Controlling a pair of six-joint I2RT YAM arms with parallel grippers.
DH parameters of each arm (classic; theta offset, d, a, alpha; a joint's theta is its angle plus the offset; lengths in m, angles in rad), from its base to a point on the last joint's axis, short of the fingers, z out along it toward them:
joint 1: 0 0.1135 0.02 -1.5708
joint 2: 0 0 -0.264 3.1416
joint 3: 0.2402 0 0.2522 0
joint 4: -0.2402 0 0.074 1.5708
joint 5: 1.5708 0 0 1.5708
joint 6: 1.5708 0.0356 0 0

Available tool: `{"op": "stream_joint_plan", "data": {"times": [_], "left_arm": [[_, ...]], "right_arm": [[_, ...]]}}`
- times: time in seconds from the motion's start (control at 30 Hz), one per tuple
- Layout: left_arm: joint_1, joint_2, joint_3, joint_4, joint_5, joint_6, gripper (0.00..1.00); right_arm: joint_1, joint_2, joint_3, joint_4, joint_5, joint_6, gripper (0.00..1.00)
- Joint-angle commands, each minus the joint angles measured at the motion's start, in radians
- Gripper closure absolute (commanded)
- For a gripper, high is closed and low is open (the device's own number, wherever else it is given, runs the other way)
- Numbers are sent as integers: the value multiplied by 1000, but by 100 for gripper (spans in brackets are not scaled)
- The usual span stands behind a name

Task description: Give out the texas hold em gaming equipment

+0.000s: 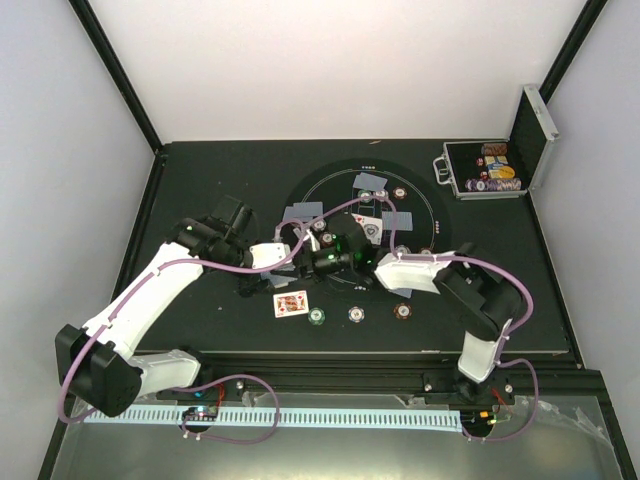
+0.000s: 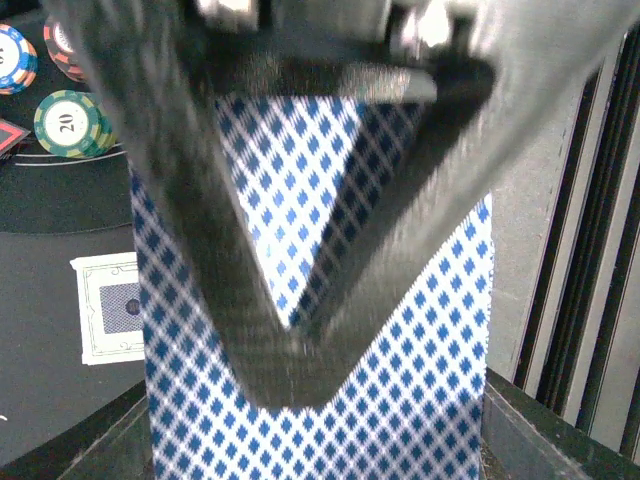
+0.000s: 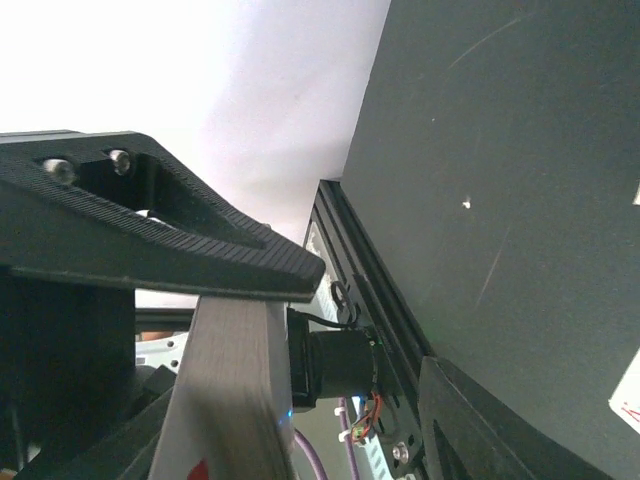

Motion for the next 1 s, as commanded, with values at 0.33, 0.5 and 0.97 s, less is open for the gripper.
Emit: {"op": "stream_joint_plan", "data": {"times": [0.33, 0.5, 0.97], "left_arm": [[3, -6, 31, -1, 11, -1, 99], [4, -4, 29, 0, 11, -2, 98], [3, -6, 24, 2, 5, -2, 98]], "right_arm": [[-68, -127, -57, -224, 80, -119, 66], [-68, -169, -36, -286, 96, -149, 82], [-143, -265, -53, -396, 88, -235, 96]]}}
